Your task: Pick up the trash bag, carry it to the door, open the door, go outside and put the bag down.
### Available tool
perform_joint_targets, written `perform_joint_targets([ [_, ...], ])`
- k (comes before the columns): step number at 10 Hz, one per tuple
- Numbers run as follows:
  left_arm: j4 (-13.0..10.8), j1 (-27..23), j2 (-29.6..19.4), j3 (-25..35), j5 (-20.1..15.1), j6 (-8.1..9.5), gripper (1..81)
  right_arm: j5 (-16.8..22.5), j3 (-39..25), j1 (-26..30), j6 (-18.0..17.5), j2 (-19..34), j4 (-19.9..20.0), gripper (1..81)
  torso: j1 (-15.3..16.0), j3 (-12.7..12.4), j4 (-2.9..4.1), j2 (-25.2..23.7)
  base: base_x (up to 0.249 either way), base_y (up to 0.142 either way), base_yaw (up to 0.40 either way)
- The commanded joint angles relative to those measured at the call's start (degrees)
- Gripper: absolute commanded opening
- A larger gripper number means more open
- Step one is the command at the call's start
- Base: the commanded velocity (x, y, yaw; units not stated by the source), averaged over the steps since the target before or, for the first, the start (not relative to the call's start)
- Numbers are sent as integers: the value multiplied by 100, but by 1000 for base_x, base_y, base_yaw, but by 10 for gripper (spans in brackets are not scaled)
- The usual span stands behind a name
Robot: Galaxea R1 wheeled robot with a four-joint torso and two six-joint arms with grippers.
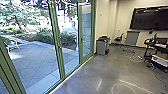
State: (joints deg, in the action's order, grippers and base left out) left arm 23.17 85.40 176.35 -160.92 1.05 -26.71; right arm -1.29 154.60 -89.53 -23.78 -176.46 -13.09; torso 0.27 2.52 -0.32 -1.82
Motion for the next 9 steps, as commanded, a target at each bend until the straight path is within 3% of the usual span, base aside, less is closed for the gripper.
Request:
perform_joint_targets([
  [1,-50,-291,24,7,-360,-10,10,296,-54,229,40,-76,-44,811,0,0,2,0,153,-72,0],
  [9,-50,-282,32,7,-360,-10,10,296,-54,237,40,-85,-45,811,0,0,0,0,156,-73,0],
])
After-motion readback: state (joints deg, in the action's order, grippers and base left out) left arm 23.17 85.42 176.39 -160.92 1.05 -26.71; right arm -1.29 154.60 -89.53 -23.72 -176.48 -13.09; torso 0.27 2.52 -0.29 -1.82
